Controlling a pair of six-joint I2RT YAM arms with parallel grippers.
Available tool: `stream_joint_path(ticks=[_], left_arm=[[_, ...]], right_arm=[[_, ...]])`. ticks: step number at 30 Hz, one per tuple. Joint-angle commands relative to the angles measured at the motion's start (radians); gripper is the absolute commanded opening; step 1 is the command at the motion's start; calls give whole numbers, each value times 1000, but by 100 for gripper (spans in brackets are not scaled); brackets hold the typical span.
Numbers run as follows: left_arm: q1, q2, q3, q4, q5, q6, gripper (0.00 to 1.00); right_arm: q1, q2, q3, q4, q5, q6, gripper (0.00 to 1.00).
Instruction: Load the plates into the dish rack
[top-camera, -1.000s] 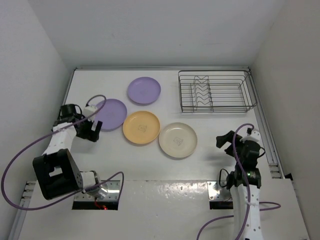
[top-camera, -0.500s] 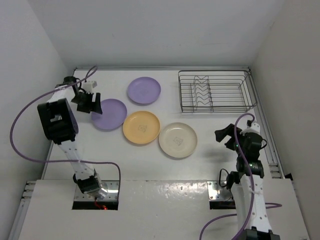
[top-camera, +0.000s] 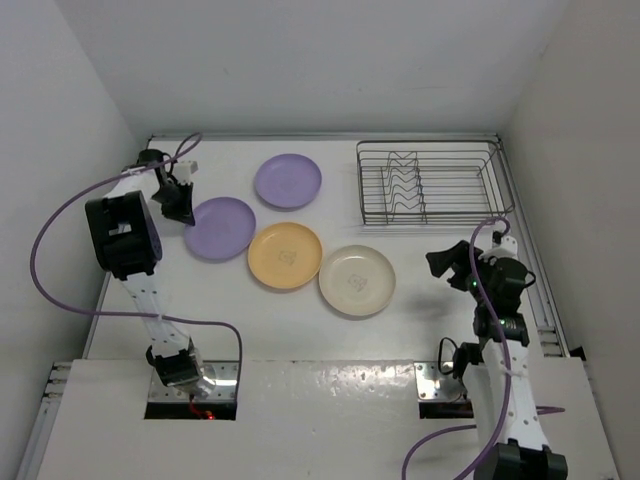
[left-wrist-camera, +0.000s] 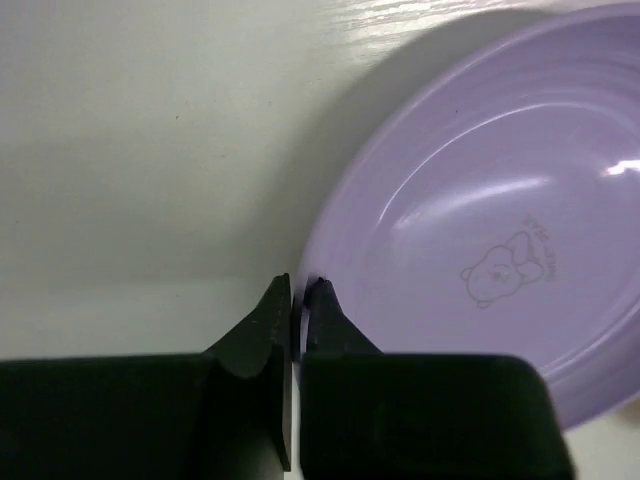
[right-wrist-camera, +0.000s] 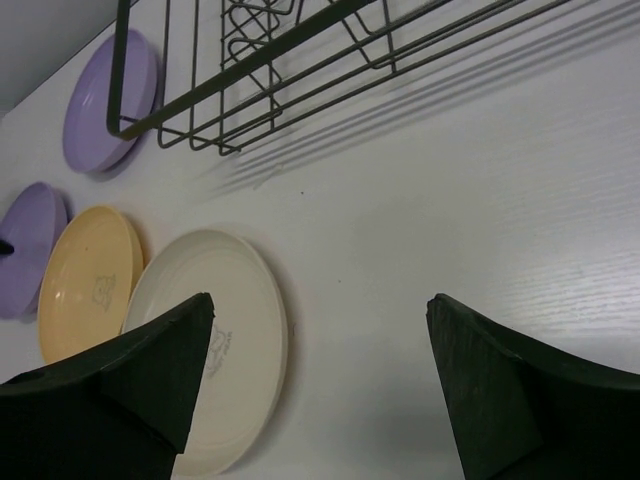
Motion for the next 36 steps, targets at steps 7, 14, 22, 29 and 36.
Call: stream_joint_path(ticks=[7,14,22,29,36], left_arm=[[9,-115,256,-178,103,106,0],[-210,-226,544,-187,-16,242,0],[-575,-267,537,161,-291,493,0],[-772,-88,572,630,-428,648,0],[-904,87,697,829,-294,630,0]], right_arm=[[120,271,379,50,-192,-221,64],[205,647,899,-214,-298,-393,62],[263,813,1101,-207,-215,-491,60],[240,649,852,-131,-34,-580,60],[140,442,660,-179,104,-660,61]])
